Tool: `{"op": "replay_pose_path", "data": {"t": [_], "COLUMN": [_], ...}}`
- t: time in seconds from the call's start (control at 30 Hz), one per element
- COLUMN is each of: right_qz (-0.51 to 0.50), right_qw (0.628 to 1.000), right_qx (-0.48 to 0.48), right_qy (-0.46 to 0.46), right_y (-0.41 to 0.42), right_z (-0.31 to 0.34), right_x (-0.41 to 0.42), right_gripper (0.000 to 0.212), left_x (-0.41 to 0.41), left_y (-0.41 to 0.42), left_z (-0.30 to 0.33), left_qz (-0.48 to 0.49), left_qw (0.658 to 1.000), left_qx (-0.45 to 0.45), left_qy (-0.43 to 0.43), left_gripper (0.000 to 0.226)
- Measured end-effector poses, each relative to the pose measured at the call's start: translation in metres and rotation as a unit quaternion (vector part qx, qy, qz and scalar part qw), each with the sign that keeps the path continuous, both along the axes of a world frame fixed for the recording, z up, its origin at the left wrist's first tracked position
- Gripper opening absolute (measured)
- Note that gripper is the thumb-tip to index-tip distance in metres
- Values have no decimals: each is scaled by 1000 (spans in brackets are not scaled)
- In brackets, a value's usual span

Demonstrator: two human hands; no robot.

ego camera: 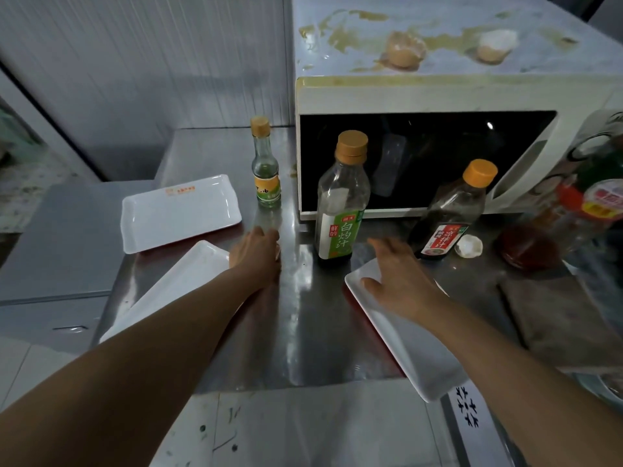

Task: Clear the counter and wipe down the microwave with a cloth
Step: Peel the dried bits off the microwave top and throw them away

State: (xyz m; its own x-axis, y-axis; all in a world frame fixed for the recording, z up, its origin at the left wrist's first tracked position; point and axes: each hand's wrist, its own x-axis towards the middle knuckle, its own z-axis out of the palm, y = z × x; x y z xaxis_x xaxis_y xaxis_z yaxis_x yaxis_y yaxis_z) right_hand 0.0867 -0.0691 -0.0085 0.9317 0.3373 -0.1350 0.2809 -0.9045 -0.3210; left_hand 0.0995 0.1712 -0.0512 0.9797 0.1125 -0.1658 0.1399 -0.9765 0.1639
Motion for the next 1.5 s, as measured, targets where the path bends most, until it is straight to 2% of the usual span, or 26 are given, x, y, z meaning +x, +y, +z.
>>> {"op": "replay_pose_path", "data": {"t": [0.17,0.47,0.83,1.03,1.2,1.37,1.5], "right_qz": [-6,-12,-40,-91,-124,-163,-140], "right_qw": [1000,1000,999,996,992,987,990], "right_qx": [7,18,3,10,-2,8,5], "right_qy": [-5,-5,-1,-13,-13,-15,9], "right_y": [-2,-8,-25,-59,-102,-143,-167], "right_z": [-5,2,49,72,80,70,51], "right_x": [1,-3,-29,-51,-56,-41,-13], "right_gripper": [64,60,66,59,65,69,72], "left_x": [2,-8,-49,-66,-68,-57,-44], "left_y": [-3,-5,-22,-57,-97,-139,-169], "left_z": [-1,14,66,94,110,113,106], "left_qz": [0,-7,-57,-106,-114,-113,-87], "left_qw": [1000,999,991,986,984,984,985], "left_qx": [-12,-37,-107,-114,-124,-129,-138], "left_qy": [-14,-20,-48,-58,-53,-54,-58], "left_gripper": [30,35,33,34,37,37,36]}}
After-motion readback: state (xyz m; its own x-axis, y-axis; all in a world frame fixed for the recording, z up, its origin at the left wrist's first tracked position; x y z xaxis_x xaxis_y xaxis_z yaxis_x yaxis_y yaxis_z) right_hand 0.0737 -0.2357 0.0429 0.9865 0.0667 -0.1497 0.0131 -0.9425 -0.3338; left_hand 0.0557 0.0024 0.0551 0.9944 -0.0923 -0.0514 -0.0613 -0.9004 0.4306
